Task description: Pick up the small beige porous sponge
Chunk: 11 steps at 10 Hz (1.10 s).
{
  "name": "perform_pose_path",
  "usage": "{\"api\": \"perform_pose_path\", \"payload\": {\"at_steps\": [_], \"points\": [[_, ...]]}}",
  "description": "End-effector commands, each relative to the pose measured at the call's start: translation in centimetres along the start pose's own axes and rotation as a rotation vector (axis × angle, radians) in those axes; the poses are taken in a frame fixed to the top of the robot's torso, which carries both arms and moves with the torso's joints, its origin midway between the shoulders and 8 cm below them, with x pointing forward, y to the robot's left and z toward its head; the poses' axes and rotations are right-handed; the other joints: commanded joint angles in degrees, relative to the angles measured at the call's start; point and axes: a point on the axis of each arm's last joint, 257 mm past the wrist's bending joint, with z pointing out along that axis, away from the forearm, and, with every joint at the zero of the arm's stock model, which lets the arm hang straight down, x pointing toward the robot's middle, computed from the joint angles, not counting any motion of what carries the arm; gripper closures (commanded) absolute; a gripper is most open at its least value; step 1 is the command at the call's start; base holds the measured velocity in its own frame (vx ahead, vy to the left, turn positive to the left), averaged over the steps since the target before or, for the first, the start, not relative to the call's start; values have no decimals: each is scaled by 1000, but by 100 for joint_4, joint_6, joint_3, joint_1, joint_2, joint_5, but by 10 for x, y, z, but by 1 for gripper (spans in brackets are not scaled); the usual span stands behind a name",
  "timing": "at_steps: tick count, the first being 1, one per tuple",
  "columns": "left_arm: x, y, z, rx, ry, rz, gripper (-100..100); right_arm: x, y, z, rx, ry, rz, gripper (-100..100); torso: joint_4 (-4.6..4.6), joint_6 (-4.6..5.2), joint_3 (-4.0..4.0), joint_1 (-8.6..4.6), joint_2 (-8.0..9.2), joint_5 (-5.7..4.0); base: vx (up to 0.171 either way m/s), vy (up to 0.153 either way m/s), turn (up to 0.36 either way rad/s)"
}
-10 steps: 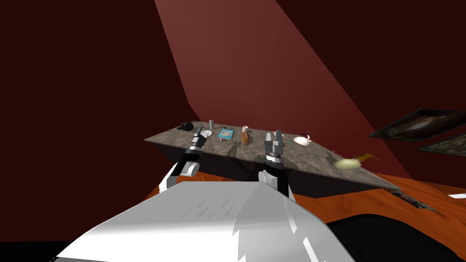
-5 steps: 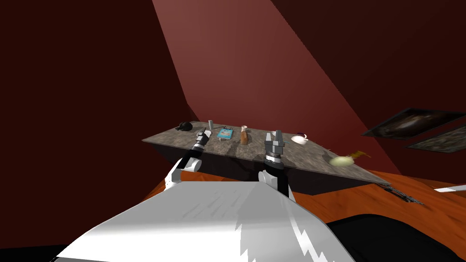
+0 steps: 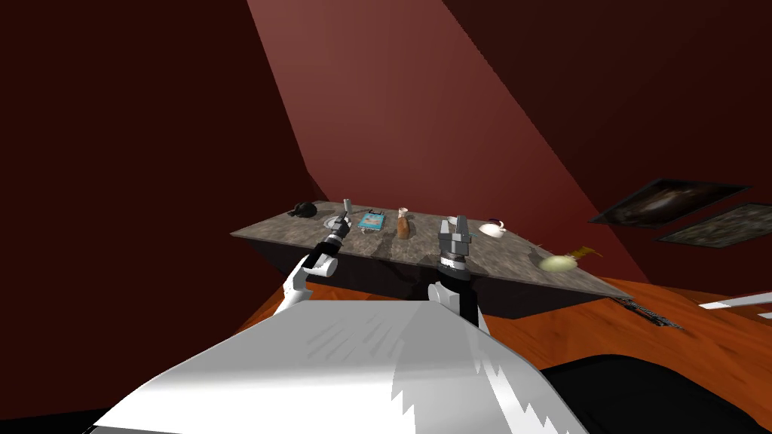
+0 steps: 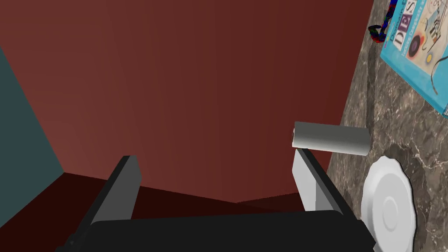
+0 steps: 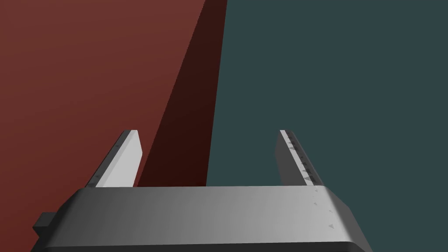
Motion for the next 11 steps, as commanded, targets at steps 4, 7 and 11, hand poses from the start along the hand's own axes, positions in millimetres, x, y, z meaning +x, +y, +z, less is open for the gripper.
{"api": "perform_pose_path", "payload": {"at_steps": [4,7,11], "points": [[1,28,18,-113,2,23,-100,0,0,0,0,0,0,0,-1,-2,0,0,0,0,2,-5,-29],[0,46,24,-183,1,33,-100,0,0,0,0,0,0,0,-1,-1,-1,0,-2,0,5,-4,-28],[-2,65,36,-268,-5,55,-100,0,0,0,0,0,0,0,-1,-3,-1,1,-1,0,6,-4,-28]]}}
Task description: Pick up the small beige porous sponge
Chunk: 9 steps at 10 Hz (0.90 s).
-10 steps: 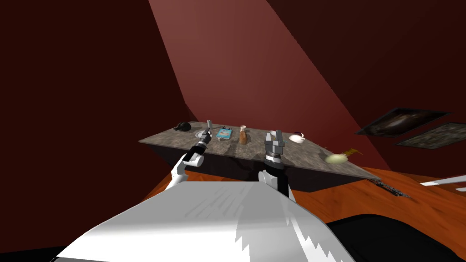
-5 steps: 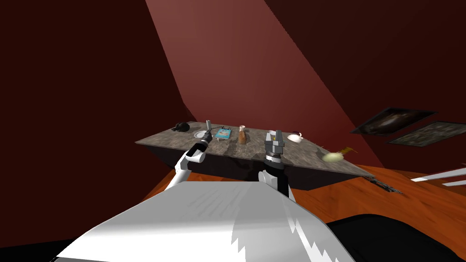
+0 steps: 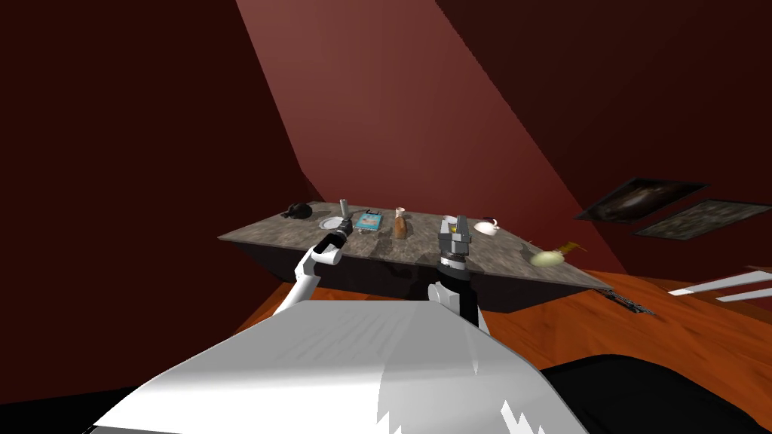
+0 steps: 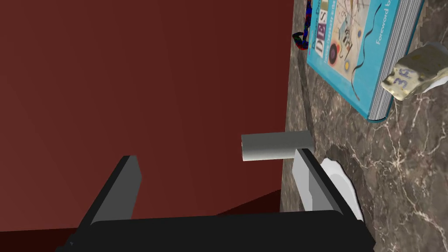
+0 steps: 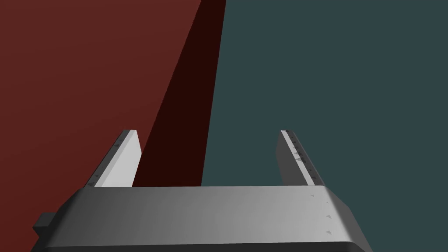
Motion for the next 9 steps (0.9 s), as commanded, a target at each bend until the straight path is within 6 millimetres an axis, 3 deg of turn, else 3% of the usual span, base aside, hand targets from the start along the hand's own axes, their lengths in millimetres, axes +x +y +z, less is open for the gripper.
{"api": "perform_pose_path", "payload": {"at_steps": [1,9], "points": [[0,9,4,-41,-2,5,-100,0,0,0,0,0,0,0,0,0,0,0,0,0,9,-5,-26],[-9,42,28,-224,-27,47,-100,0,0,0,0,0,0,0,-2,-2,-3,0,-5,0,16,-4,-30]]}}
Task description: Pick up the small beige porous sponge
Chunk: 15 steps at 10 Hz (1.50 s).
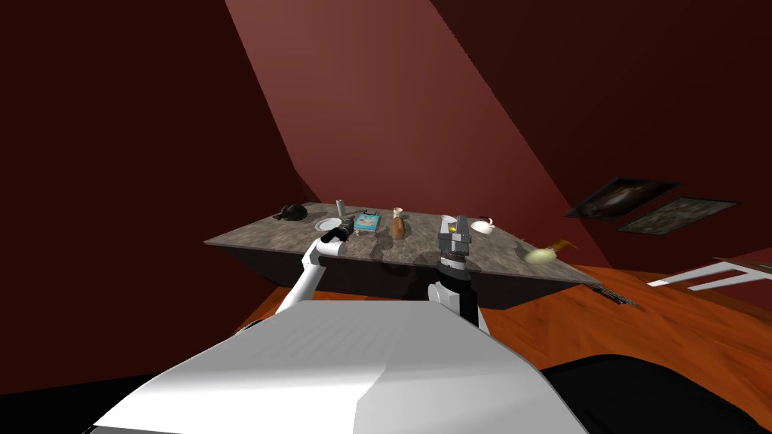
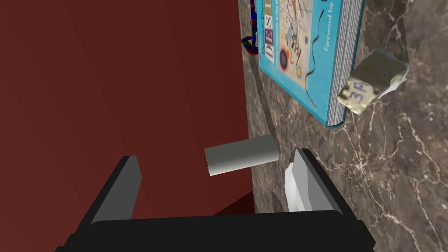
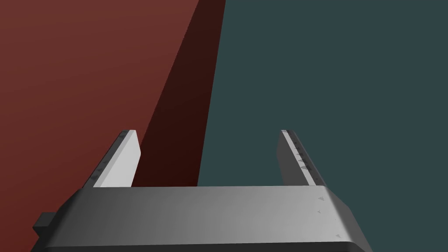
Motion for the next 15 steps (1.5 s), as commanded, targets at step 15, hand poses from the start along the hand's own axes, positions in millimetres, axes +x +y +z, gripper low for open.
{"api": "perform_pose_path", "payload": {"at_steps": [15], "points": [[-20,76,16,-414,-62,38,-100,0,0,0,0,0,0,0,-1,-2,-1,0,0,0,25,-5,-27]]}}
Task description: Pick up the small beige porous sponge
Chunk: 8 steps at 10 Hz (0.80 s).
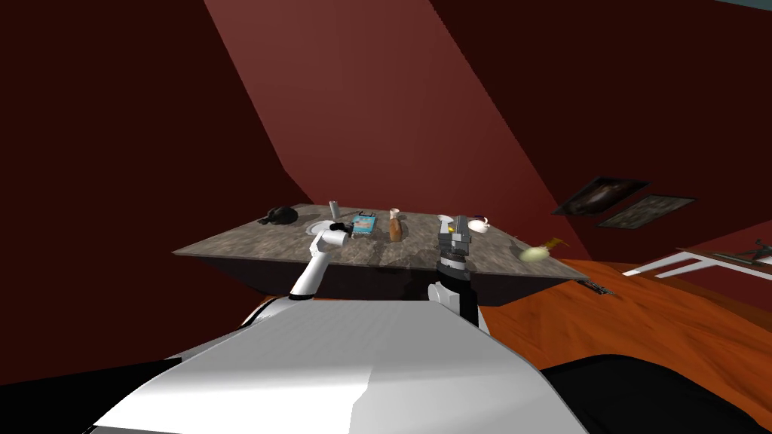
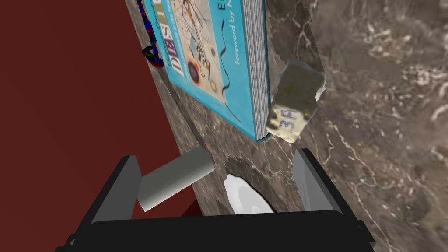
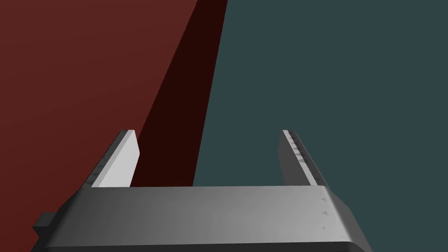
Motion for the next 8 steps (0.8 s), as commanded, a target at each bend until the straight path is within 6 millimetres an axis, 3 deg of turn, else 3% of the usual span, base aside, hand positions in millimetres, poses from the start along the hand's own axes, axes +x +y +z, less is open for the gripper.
{"api": "perform_pose_path", "payload": {"at_steps": [1,3,8], "points": [[0,9,1,-40,-3,1,-100,0,0,0,0,0,0,0,0,0,0,0,0,0,26,-2,-18],[-1,18,3,-88,-7,1,-100,0,0,0,0,0,0,0,0,0,1,3,2,1,26,0,-25],[-1,66,5,-283,-18,-6,-100,0,0,0,0,0,0,0,-3,-1,-5,1,-8,0,52,-4,-35]]}}
